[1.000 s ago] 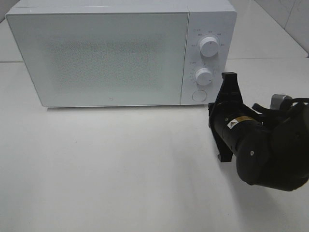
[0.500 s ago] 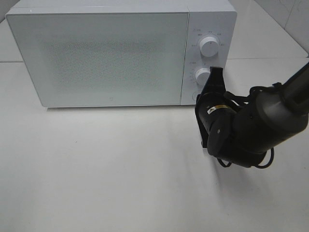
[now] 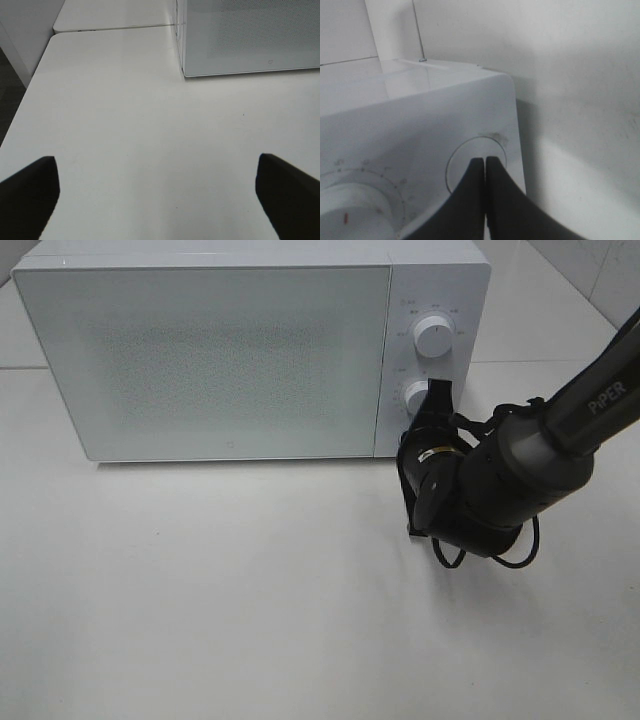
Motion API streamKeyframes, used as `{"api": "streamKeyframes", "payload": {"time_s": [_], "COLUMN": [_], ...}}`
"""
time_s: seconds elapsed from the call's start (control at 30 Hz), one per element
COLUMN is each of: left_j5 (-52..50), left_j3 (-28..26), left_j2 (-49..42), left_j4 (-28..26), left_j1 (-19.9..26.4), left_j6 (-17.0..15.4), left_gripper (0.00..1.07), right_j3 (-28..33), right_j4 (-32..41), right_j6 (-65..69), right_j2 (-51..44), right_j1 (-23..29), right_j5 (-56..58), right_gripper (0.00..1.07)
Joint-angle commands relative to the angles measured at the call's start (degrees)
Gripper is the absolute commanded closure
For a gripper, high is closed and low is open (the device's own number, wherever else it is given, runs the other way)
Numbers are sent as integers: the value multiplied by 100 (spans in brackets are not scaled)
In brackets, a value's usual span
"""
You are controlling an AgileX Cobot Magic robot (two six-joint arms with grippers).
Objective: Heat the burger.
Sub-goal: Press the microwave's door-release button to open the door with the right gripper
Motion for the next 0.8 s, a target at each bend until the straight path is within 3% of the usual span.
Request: {"api": "streamKeyframes", "payload": {"time_s": [0.03, 0.8], "left_j5": [-46, -46], "left_j3": [17, 17], "left_j2": [-120, -120], "left_j4": [-11, -11], "left_j1": [23, 23], "left_j6": [0, 0], "left_gripper": [7, 7], "right_j3": [-115, -539], "right_j4": [0, 23], "right_j6": [-138, -252], "right_j2": [34, 252], "right_j1": [-52, -103], "right_j5": [11, -544], "right_gripper": [107, 107]}}
